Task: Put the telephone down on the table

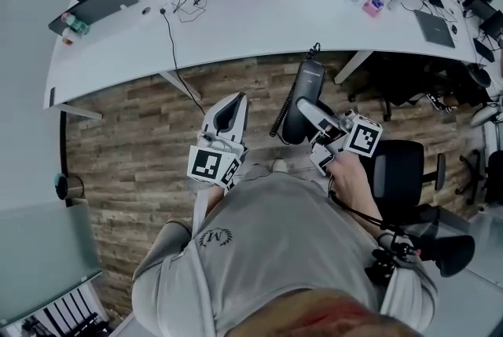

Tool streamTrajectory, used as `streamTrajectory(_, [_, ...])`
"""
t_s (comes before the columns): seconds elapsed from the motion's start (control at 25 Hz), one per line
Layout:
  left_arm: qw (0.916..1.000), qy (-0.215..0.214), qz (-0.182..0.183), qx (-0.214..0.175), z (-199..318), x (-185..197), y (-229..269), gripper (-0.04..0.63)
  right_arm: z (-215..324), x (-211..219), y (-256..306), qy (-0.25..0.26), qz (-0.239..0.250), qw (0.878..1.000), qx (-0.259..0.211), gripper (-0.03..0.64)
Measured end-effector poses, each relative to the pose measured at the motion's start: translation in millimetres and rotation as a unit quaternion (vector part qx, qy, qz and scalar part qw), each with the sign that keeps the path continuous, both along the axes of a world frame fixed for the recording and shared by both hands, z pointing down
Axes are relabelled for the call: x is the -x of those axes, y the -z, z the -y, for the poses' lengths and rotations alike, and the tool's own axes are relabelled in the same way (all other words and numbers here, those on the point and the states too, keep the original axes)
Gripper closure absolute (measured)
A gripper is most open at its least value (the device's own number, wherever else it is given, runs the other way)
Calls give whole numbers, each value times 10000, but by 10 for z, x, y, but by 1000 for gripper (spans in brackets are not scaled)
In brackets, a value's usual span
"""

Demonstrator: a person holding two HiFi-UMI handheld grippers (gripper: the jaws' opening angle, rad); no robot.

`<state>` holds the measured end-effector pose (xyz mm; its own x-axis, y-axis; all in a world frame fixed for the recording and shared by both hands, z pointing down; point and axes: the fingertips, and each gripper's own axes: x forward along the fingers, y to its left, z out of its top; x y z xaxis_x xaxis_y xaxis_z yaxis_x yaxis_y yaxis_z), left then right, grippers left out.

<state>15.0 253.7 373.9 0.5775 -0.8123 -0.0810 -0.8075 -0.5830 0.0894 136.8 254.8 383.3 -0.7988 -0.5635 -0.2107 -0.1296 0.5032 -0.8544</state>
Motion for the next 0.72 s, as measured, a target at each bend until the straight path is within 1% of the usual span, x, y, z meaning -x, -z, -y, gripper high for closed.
streamTrajectory(0.08, [10000,9,32,35,-9,-89,-18,584,-1,-56,-25,69,38,10000,-30,319])
streamTrajectory(0.16, [9999,47,-49,146,-17,-170,-74,584,-6,-86,-44,195,225,9995,-43,321])
streamTrajectory(0.24, [9990,239,-227,298,-31,-226,-158,584,-4,-86,-68,407,509,9979,-30,321])
streamTrajectory(0.32, [9969,541,-408,411,-87,-269,-235,584,16,-77,-130,606,690,9958,44,321])
streamTrajectory(0.36, [9961,631,-432,449,-130,-291,-266,584,31,-69,-163,677,736,9950,83,321])
streamTrajectory(0.44, [9961,623,-325,533,-197,-320,-326,584,54,-52,-197,779,845,9933,134,321])
streamTrajectory(0.52, [9954,635,-360,626,-200,-278,-353,584,72,-47,-200,880,963,9914,120,321])
streamTrajectory(0.64, [9917,957,-562,645,-144,-135,-310,584,163,-49,-248,1013,982,9900,79,321])
streamTrajectory(0.72, [9912,1083,-484,588,-133,-88,-314,584,229,-50,-279,1032,1006,9895,94,321])
